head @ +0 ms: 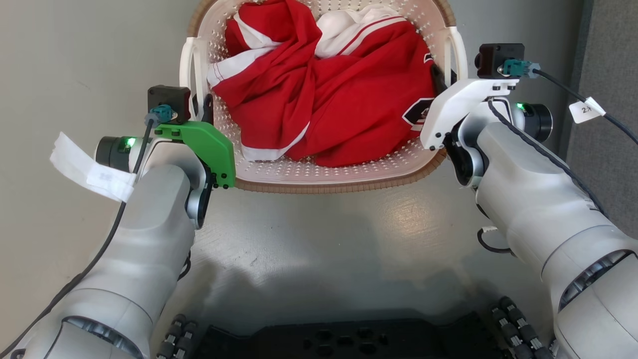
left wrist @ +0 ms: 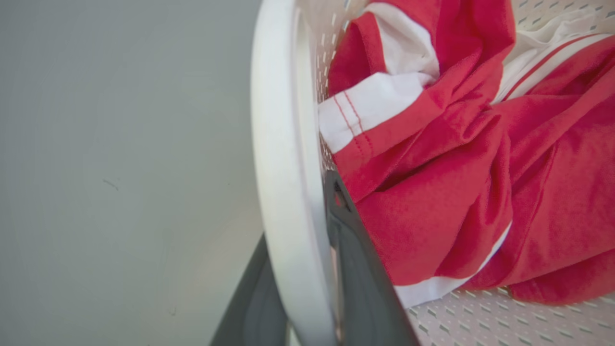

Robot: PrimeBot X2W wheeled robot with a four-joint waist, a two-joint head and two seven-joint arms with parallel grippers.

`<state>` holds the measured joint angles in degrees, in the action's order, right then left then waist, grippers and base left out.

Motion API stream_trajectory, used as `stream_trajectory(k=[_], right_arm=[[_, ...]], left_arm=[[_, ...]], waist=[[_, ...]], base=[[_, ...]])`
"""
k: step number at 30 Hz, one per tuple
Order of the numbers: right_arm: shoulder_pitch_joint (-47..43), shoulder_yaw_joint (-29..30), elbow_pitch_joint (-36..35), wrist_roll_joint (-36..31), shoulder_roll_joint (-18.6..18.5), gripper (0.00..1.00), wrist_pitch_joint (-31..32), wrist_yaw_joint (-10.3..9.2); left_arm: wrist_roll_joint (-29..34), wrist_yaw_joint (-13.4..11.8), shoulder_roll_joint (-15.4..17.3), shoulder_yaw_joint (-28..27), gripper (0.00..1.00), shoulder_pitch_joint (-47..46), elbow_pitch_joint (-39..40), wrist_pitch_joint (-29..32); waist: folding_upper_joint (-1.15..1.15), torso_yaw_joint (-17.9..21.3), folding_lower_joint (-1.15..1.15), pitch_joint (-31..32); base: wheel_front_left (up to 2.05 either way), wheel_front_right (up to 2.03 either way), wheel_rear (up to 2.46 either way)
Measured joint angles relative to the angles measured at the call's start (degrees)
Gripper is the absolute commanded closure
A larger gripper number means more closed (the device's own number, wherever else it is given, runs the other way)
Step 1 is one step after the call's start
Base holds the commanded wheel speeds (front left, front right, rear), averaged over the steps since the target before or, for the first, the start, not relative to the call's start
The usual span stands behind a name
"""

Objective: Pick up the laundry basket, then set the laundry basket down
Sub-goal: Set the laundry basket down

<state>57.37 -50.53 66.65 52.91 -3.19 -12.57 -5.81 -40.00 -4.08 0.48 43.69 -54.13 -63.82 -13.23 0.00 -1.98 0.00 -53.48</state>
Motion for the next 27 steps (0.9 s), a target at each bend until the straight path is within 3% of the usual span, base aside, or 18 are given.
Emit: stream_trajectory(k=[2, 3, 4, 6, 7, 8, 9, 27], right_arm=[[0.04, -0.13, 0.11, 0.00, 0.07, 0.89, -0.01, 0.00], [0.06, -0.19, 0.18, 0.00, 0.10, 0.82, -0.02, 0.01], [0.09, -0.25, 0.23, 0.00, 0.10, 0.78, -0.08, 0.07], [0.21, -0.40, 0.41, 0.00, -0.02, 0.68, -0.09, 0.23], [0.26, -0.43, 0.51, 0.00, -0.12, 0.63, -0.09, 0.24], [0.27, -0.53, 0.75, 0.00, -0.25, 0.22, -0.10, 0.24], [0.27, -0.54, 0.88, 0.00, -0.40, 0.00, -0.20, 0.25], [0.08, -0.98, 2.08, 0.09, -0.43, 0.00, -0.85, 0.76]], left_arm=[[-0.07, 0.00, -0.02, -0.01, 0.96, -0.01, -0.24, 0.00], [-0.07, 0.00, -0.03, 0.01, 0.77, -0.01, -0.32, 0.00], [-0.07, 0.00, -0.03, 0.12, 0.64, -0.01, -0.40, 0.00], [-0.10, 0.00, 0.00, 0.26, 0.59, 0.00, -0.60, 0.00], [-0.19, 0.00, 0.07, 0.27, 0.49, 0.00, -0.65, 0.00], [-0.55, -0.07, 0.37, 0.30, 0.00, 0.00, -0.76, 0.00], [-0.67, -0.09, 0.46, 0.32, 0.00, 0.00, -0.83, 0.00], [-1.29, -0.51, 0.48, 0.75, 0.00, 0.12, -2.61, -0.51]], waist=[[0.00, -0.04, 0.00, 0.14], [0.00, -0.07, 0.00, 0.22], [0.00, -0.09, 0.00, 0.30], [0.00, -0.16, 0.00, 0.46], [0.00, -0.18, 0.00, 0.53], [0.00, -0.24, 0.00, 0.67], [0.00, -0.27, 0.00, 0.73], [0.00, -0.18, 0.00, 4.65]], base=[[0.00, 0.00, 0.00], [0.00, 0.00, 0.00], [0.00, 0.00, 0.00], [0.00, 0.00, 0.00], [0.00, 0.00, 0.00], [0.00, 0.00, 0.00], [0.00, 0.00, 0.00], [0.00, 0.00, 0.00]])
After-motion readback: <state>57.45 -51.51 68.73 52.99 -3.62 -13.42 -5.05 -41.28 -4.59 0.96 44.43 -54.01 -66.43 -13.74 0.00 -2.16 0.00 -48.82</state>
